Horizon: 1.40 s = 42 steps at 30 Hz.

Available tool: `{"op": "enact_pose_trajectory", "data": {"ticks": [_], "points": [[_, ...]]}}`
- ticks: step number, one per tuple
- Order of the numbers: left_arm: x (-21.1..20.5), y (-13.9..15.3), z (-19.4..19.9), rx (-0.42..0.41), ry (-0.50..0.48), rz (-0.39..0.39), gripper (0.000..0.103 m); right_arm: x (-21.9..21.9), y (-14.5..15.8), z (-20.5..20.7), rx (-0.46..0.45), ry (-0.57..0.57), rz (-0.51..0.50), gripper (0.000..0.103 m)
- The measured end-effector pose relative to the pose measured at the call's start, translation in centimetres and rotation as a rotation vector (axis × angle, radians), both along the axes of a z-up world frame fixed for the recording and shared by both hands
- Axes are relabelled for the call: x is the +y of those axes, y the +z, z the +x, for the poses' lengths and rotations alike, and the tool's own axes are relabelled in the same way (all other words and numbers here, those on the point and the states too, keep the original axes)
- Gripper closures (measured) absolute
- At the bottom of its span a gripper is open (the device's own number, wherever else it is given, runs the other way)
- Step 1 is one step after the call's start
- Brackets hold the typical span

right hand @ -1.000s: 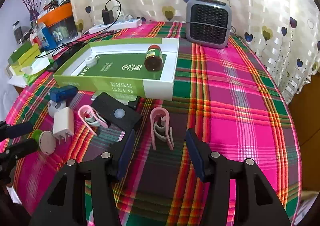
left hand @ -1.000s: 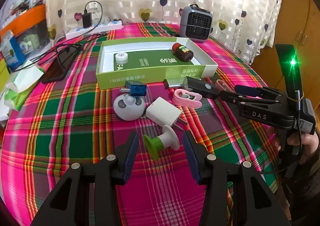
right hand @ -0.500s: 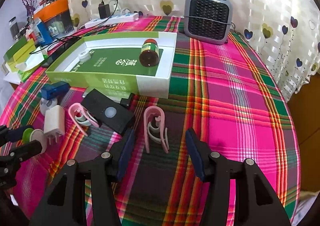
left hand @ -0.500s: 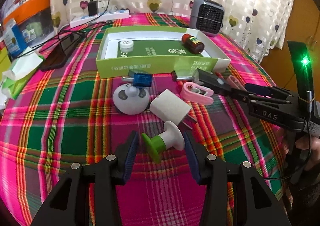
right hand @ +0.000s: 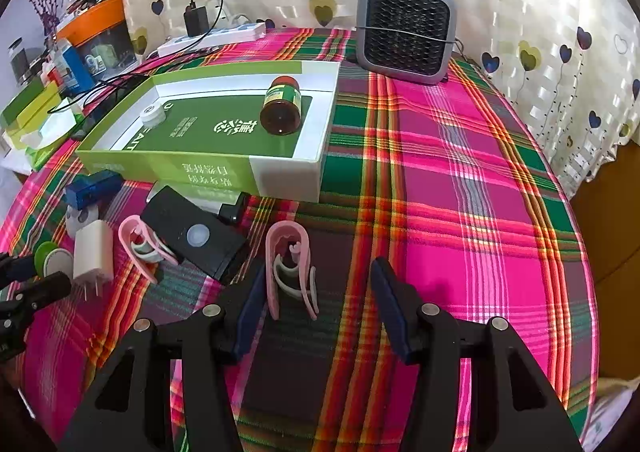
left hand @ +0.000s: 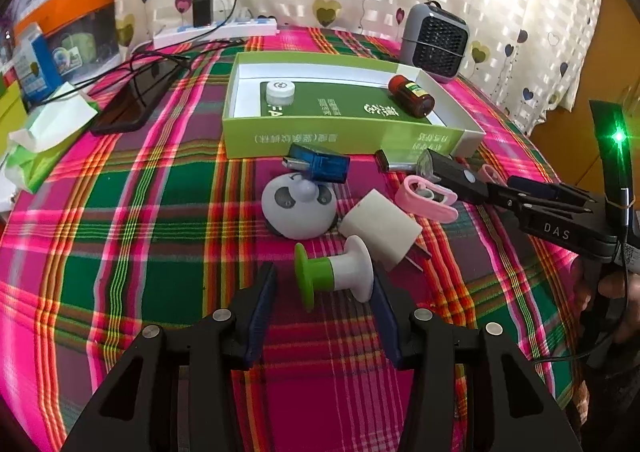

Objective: Organize rigid objects
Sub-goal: 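Move both tools back to the objects and grasp the pink clip with the right tool, then grasp the green suction hook with the left tool while the right tool lifts the pink clip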

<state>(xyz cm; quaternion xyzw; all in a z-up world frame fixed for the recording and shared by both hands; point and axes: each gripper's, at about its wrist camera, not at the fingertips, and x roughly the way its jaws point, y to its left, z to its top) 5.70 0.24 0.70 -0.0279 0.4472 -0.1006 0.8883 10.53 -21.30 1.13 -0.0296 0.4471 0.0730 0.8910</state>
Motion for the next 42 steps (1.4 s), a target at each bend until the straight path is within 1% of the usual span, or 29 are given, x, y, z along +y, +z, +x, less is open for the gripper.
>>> {"op": "enact_pose_trajectory", "data": {"ticks": [4,9,12,14,15,16,18,20,21,27,28,42], "points": [[0.09,-0.01,0.21,-0.003,0.001,-0.015,0.058,0.05,-0.05,0.02,-0.004,-0.004,-0.001,0.05],[-0.16,-0.05,0.23,-0.011,-0.002,0.002,0.058,0.09,-0.03,0.0,-0.003,-0.005,-0.002,0.05],[-0.06,-0.08,0.24,-0.012,0.003,-0.013,0.058,0.06,0.0,-0.01,-0.003,-0.005,0.002,0.05],[0.09,-0.07,0.22,-0.011,0.003,-0.022,0.059,0.03,0.01,-0.05,-0.004,-0.007,0.002,0.052],[0.1,-0.05,0.23,-0.012,0.003,-0.021,0.063,0.02,0.03,-0.04,-0.005,-0.008,0.002,0.056],[0.08,-0.07,0.21,-0.01,0.0,-0.027,0.069,-0.02,0.04,-0.08,-0.006,-0.008,0.004,0.057],[0.09,-0.05,0.17,-0.012,-0.003,-0.03,0.069,-0.13,0.06,-0.1,-0.007,-0.01,0.008,0.058],[0.05,-0.06,0.09,-0.015,-0.009,-0.035,0.069,-0.16,0.09,-0.13,-0.008,-0.011,0.008,0.066],[0.05,-0.07,0.09,-0.016,-0.009,-0.035,0.069,-0.16,0.1,-0.15,-0.01,-0.012,0.009,0.072],[0.15,-0.06,0.04,-0.017,-0.013,-0.043,0.069,-0.08,0.12,-0.31,-0.013,-0.004,0.005,0.077],[0.14,-0.04,0.04,-0.017,-0.013,-0.042,0.069,-0.06,0.12,-0.31,-0.013,-0.003,0.005,0.079],[-0.04,0.26,-0.21,-0.025,-0.027,-0.042,0.069,-0.2,0.22,-0.56,-0.017,-0.012,0.012,0.079]]}}
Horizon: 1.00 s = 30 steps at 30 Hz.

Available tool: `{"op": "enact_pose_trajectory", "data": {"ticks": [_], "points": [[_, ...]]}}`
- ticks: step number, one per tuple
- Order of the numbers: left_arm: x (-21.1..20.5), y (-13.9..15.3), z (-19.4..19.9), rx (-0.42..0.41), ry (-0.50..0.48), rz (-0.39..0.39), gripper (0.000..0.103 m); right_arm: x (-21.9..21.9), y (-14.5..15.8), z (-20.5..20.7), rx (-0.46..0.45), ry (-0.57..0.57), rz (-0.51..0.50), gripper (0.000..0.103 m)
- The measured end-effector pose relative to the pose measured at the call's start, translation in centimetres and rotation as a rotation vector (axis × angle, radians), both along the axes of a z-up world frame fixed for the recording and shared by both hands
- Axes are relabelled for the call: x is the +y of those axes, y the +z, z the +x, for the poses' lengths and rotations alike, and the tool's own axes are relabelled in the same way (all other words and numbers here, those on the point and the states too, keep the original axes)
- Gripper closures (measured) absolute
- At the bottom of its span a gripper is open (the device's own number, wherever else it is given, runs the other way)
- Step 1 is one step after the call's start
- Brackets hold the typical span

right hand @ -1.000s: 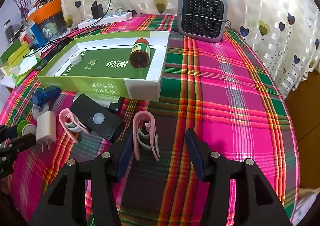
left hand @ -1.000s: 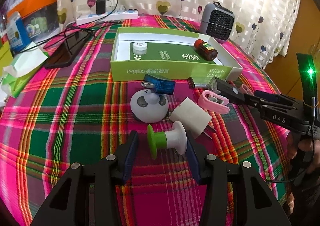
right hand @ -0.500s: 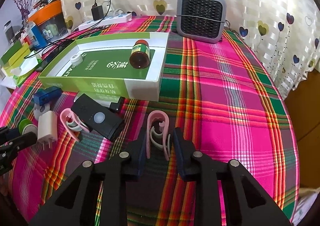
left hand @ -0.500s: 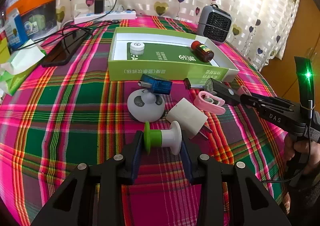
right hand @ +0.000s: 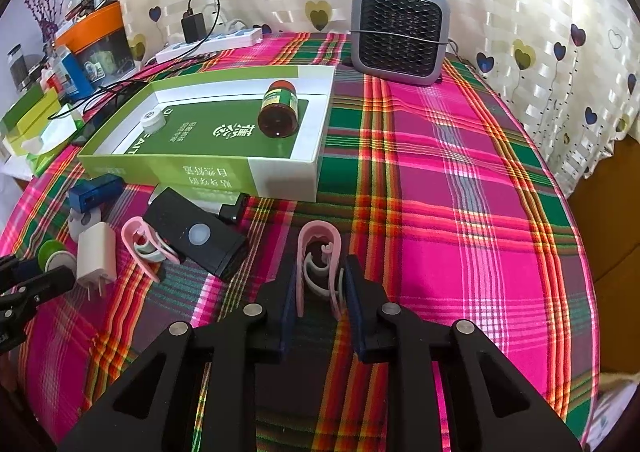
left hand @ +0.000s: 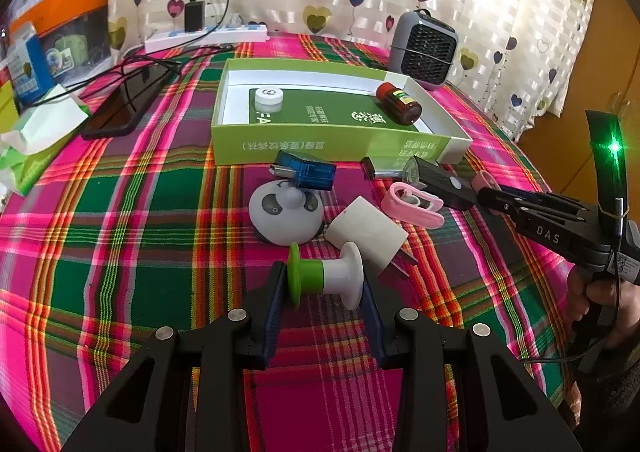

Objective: Organize rigid objects
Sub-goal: 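Grasp the green suction hook with the left tool while the right tool lifts the pink clip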

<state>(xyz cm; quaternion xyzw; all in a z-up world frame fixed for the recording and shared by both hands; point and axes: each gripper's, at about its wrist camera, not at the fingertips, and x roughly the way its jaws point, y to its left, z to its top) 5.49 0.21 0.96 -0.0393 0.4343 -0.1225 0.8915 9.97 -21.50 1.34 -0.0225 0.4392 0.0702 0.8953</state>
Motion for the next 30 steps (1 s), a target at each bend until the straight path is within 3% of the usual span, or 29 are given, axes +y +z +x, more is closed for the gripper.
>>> {"op": "enact_pose_trajectory", "data": {"ticks": [15,30], "points": [[0.3,2.3,0.5,-0.039,-0.013,-0.019,0.069,0.4,2.1,-0.7,-0.041,0.014,0.025,0.079],[0.4,4.1,3.7,-0.072,-0.027,-0.003,0.069,2.1,5.0,1.6,-0.082,0.062,0.046,0.079]]}}
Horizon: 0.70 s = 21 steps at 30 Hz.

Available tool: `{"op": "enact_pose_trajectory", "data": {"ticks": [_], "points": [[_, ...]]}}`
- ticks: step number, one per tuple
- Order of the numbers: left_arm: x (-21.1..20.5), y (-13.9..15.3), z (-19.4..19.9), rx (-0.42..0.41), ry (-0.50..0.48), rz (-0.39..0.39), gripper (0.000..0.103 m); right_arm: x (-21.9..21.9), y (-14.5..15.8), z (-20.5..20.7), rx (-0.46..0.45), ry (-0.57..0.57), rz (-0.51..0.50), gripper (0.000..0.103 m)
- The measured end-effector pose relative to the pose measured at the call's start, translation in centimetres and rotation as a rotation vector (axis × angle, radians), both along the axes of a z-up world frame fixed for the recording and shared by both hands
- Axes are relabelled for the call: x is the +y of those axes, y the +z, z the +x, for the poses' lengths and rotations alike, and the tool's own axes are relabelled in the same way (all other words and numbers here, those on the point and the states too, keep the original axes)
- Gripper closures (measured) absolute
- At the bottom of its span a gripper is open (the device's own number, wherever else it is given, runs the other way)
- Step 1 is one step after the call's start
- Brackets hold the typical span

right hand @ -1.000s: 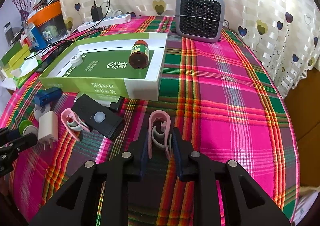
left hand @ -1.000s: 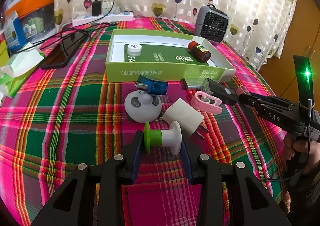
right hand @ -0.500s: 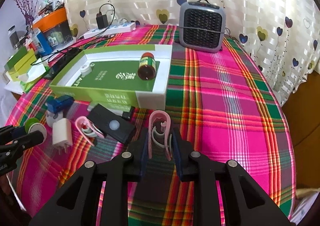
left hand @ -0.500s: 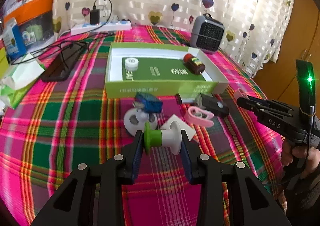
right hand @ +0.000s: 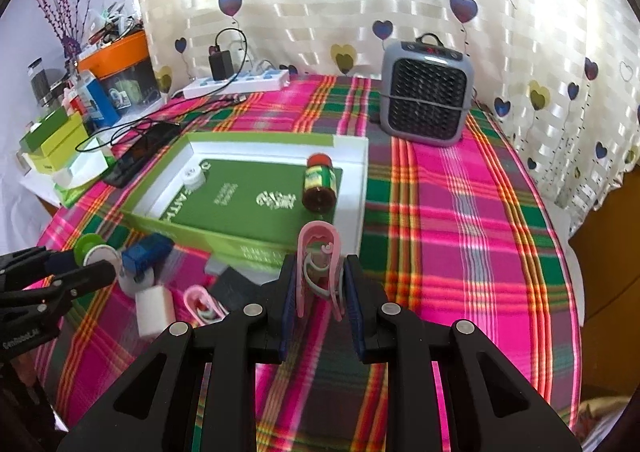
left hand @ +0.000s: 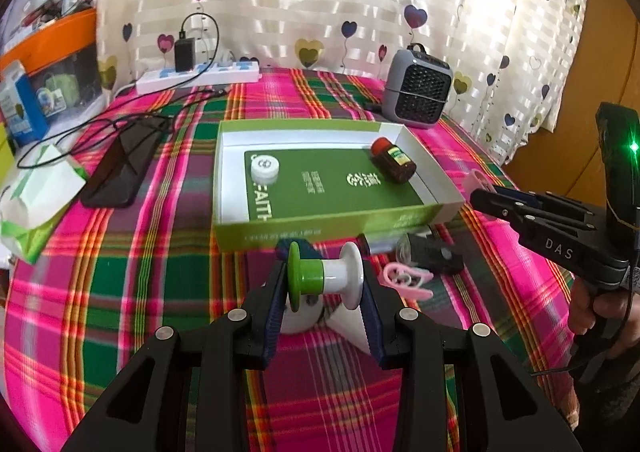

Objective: Organize rigid objects
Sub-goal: 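Grasp the green suction hook with the left tool while the right tool lifts the pink clip, then carry the green hook and pink clip with both tools into the green box lid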

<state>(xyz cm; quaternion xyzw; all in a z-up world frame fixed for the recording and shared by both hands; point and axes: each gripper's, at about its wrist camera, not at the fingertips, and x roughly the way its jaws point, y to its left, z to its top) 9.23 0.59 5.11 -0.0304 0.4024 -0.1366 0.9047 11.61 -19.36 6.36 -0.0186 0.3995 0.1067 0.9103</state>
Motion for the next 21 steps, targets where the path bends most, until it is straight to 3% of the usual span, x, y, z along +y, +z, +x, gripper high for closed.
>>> {"op": "enact_pose_trajectory", "data": {"ticks": [21], "points": [[0.8,-0.1,6.7,0.009,0.015,0.005,0.069,3.4,-0.2,6.9,0.039,0.056,0.018,0.079]]}}
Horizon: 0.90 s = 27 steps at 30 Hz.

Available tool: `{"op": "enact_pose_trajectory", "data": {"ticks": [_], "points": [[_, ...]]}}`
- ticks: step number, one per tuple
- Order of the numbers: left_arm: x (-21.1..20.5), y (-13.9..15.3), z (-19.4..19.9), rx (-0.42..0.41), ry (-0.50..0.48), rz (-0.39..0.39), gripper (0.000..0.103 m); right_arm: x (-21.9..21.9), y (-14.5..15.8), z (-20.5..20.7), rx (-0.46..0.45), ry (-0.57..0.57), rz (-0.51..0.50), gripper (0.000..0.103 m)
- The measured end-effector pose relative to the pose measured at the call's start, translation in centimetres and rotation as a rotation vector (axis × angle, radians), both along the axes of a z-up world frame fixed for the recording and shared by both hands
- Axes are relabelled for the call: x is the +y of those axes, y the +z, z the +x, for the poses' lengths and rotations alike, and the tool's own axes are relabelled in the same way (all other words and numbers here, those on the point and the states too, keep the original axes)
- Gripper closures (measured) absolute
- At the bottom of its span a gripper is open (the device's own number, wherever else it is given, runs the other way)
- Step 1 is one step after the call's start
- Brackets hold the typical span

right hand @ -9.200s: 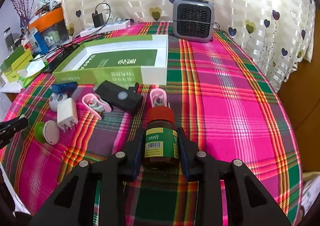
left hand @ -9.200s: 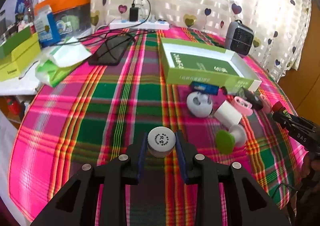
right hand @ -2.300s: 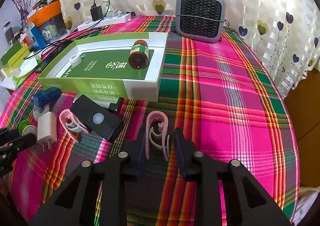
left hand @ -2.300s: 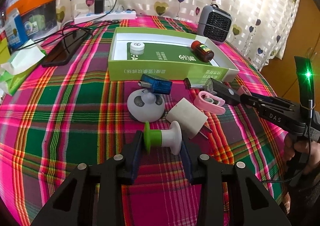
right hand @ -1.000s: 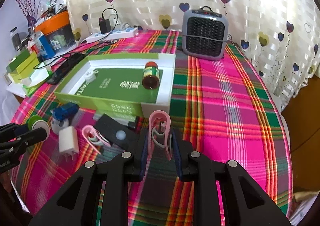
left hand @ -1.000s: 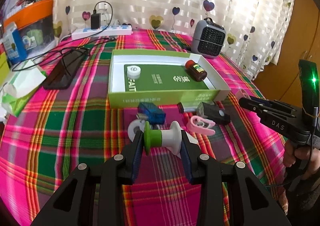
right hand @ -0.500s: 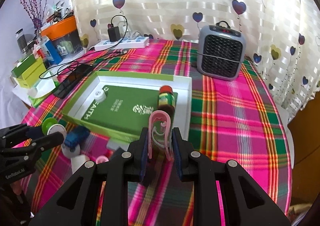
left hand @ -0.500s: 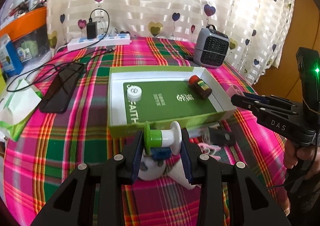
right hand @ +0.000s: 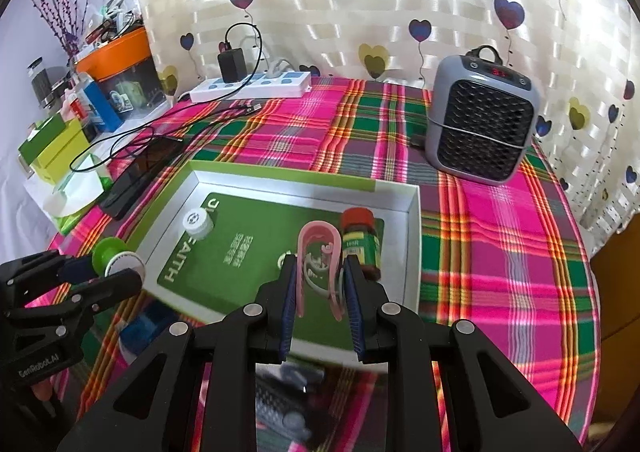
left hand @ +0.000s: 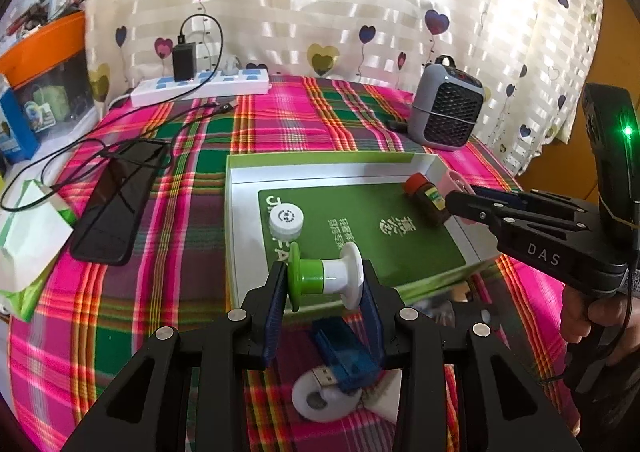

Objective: Organize rigid objects
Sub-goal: 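Carry the green hook and pink clip with both tools into the green box lid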

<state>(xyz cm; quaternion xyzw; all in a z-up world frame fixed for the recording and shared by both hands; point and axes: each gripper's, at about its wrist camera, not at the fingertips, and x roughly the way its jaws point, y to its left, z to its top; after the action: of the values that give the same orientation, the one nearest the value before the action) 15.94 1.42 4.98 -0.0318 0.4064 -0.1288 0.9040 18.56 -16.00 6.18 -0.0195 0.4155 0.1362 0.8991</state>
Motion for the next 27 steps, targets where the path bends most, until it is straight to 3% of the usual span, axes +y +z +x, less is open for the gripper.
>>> {"op": "enact_pose_trajectory", "data": {"ticks": [11,27], "points": [[0.1,-1.6,3.2,0.031,0.016,0.013,0.069,1.9,-1.1,3.4,0.028,0.029,-0.016,0.079],[-0.2,-3.0,4.8,0.046,0.018,0.047,0.069,3.8,-3.4,7.1,0.094,0.046,-0.02,0.079]]}}
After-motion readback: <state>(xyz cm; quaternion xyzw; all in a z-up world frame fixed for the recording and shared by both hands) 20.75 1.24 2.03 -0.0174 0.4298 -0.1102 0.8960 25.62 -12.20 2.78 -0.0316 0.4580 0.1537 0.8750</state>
